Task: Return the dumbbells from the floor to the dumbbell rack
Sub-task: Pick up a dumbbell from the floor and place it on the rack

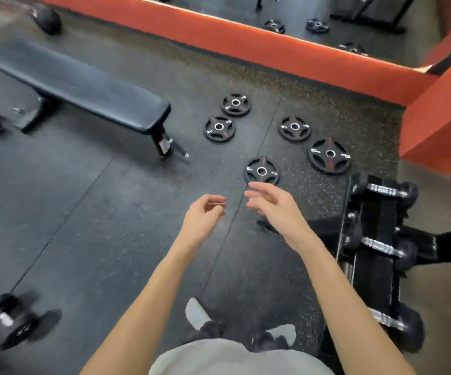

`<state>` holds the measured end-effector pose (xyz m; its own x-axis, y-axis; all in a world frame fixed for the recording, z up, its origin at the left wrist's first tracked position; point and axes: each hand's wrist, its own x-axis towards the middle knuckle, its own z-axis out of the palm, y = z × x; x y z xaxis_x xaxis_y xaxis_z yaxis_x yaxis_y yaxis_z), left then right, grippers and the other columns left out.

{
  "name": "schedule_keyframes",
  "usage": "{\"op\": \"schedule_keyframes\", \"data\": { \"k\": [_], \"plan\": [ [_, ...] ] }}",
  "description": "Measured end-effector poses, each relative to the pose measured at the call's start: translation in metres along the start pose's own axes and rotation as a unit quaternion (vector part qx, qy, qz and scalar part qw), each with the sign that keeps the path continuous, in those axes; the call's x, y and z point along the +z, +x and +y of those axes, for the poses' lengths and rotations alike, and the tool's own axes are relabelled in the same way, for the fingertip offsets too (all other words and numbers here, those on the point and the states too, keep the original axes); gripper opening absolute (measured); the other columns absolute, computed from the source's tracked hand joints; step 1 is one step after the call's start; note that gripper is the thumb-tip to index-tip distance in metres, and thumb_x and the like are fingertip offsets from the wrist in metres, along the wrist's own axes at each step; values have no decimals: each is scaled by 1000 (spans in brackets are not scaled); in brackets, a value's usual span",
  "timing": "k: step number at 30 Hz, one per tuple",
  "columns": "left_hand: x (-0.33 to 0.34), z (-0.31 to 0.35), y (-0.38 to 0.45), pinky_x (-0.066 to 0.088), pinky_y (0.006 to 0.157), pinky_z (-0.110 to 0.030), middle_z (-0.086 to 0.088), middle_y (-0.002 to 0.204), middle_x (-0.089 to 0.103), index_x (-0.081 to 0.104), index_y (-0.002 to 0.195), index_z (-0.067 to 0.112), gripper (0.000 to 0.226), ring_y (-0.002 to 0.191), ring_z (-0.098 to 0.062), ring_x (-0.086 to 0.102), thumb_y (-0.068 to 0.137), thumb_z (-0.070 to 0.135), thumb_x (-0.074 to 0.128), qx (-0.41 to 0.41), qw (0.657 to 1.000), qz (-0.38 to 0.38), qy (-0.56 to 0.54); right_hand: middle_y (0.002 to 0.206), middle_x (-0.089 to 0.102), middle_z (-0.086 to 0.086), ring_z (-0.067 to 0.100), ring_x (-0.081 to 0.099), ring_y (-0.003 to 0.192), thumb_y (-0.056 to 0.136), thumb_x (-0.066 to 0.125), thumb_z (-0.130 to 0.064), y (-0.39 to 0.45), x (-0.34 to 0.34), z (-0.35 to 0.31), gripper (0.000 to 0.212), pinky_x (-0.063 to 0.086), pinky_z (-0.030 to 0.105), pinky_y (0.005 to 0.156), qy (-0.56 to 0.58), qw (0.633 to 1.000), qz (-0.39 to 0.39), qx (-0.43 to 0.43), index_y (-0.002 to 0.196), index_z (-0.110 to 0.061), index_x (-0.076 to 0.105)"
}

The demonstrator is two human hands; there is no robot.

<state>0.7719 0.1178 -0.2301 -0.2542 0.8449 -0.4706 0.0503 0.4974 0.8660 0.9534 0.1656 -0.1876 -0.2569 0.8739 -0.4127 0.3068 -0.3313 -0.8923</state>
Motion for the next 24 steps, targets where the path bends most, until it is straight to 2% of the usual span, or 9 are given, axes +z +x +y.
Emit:
{"op": "schedule_keyframes", "data": {
  "k": [3, 9, 12, 16, 20, 24],
  "plan": [
    [-89, 6, 0, 49, 73, -19, 0, 107, 75, 69, 103, 23, 29, 85, -10, 71, 94, 3, 50, 15, 998, 55, -29, 112, 78, -10, 9, 72, 110, 93, 68, -5, 22, 78, -42, 37, 52, 45, 107, -12, 998, -44, -40, 120, -31, 69],
    [-256, 12, -4, 49, 76, -22, 6, 102, 77, 72, 99, 27, 29, 96, -13, 71, 87, 4, 60, 35, 979, 184, -82, 114, 78, -8, 16, 72, 113, 94, 68, -4, 60, 217, -111, 36, 53, 45, 107, -28, 987, -134, -86, 122, -26, 71],
    [-331, 14, 8, 51, 79, -23, 6, 103, 77, 71, 98, 29, 30, 96, -13, 70, 88, 2, 62, 50, 963, 245, -101, 114, 78, -10, 18, 72, 113, 94, 68, -6, 91, 283, -140, 36, 52, 46, 107, -50, 976, -181, -106, 120, -30, 71],
    [-424, 17, 41, 49, 82, -25, 5, 104, 77, 70, 99, 26, 29, 97, -14, 70, 89, 1, 59, 53, 938, 317, -134, 114, 78, -14, 11, 71, 111, 95, 67, -8, 147, 373, -183, 35, 52, 44, 107, -93, 957, -243, -128, 119, -34, 70],
    [-498, 28, 80, 51, 82, -24, 7, 102, 77, 70, 103, 26, 28, 93, -11, 71, 92, 4, 57, 46, 926, 349, -136, 113, 76, -20, 4, 70, 110, 95, 67, -14, 207, 456, -232, 35, 52, 42, 108, -121, 934, -297, -155, 118, -41, 69],
    [-588, 46, 118, 51, 88, -29, 13, 97, 77, 71, 102, 28, 30, 99, -15, 72, 89, 4, 59, 21, 907, 396, -145, 113, 77, -19, 8, 70, 111, 95, 68, -13, 267, 548, -288, 35, 51, 44, 108, -128, 914, -347, -169, 119, -38, 70]
  ]
}}
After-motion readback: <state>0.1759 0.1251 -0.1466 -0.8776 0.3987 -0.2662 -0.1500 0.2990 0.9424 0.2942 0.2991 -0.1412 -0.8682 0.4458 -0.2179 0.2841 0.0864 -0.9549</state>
